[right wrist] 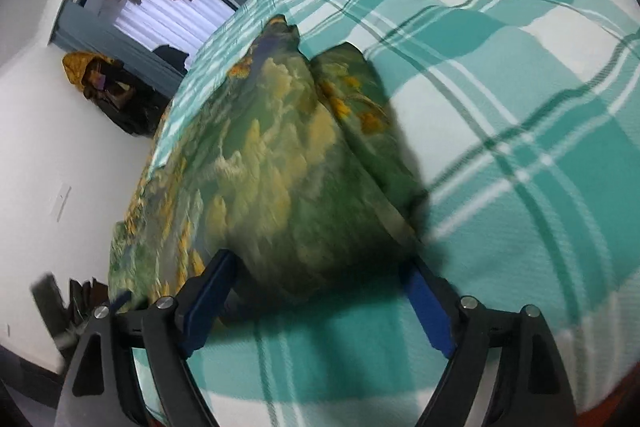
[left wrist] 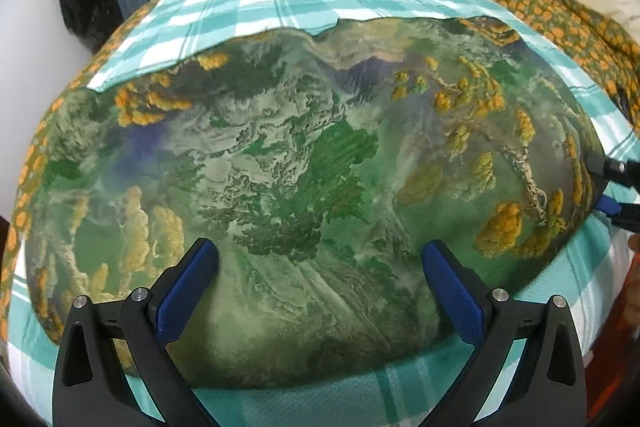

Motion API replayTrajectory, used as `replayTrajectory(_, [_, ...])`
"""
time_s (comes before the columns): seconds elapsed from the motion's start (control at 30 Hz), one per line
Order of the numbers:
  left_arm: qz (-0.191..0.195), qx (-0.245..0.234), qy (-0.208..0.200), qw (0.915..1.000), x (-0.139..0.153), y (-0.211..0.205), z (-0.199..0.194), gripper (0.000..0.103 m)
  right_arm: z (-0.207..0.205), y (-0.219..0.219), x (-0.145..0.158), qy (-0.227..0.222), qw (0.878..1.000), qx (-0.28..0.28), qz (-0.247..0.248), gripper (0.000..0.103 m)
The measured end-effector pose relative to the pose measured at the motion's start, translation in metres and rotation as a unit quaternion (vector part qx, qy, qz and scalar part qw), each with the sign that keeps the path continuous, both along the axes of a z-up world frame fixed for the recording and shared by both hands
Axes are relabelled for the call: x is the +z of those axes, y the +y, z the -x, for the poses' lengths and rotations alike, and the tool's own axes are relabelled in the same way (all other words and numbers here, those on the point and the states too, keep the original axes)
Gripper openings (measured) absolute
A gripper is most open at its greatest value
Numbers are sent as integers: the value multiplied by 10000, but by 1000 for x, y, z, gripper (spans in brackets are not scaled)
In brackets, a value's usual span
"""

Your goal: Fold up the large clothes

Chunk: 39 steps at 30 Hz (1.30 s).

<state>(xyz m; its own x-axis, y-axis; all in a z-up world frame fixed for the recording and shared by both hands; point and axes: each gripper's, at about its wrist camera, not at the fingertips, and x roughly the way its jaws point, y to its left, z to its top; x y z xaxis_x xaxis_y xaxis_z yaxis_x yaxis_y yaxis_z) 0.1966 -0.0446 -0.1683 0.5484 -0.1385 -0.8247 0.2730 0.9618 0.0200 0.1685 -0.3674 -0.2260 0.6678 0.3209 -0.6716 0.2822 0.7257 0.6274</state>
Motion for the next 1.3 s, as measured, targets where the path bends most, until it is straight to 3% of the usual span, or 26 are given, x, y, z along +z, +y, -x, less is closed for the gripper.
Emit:
replayTrajectory(0.13, [-22, -42, 56, 10000, -3, 0, -1, 103, -10, -3, -9, 80, 9988, -303, -372, 91])
replayTrajectory(1.2, [-120, -74, 71, 9999, -9, -2, 1, 102, -23, 0, -14, 50, 9982, -519, -284, 92])
replayTrajectory(1.3, [-137, -121, 140, 9997, -7, -2, 0, 102, -24, 1, -14, 73, 9981, -573, -190, 80])
